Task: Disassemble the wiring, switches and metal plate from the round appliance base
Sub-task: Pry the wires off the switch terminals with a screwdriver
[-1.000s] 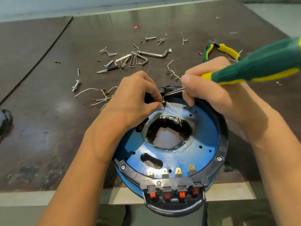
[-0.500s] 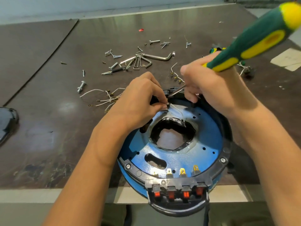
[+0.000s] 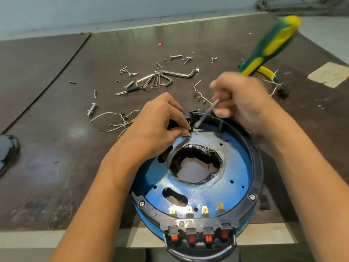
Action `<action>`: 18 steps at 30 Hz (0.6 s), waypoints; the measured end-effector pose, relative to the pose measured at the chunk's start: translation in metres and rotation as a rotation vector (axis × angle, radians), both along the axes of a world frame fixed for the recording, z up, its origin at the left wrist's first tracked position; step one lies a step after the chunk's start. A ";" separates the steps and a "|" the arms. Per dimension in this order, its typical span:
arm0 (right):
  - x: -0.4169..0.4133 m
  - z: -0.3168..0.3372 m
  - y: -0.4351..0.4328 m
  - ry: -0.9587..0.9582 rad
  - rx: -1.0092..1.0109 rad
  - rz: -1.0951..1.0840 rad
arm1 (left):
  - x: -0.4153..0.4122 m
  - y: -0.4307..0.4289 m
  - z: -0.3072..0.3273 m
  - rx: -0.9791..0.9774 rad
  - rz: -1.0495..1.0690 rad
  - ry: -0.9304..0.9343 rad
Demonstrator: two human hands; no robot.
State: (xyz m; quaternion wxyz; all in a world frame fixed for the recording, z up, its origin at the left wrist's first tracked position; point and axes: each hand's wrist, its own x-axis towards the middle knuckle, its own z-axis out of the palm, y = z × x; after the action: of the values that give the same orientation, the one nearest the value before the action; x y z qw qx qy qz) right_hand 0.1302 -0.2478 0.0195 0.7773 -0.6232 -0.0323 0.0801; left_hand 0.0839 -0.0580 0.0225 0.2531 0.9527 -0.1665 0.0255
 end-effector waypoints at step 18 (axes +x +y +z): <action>-0.031 -0.024 -0.019 -0.112 0.265 -0.069 | 0.001 0.003 -0.004 -0.028 -0.028 -0.039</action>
State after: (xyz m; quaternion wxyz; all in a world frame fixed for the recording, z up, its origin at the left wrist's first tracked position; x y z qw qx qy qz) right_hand 0.0993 -0.2665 -0.0041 0.8519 -0.5195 -0.0645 0.0133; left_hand 0.0853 -0.0554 0.0184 0.2637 0.9459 -0.1844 0.0427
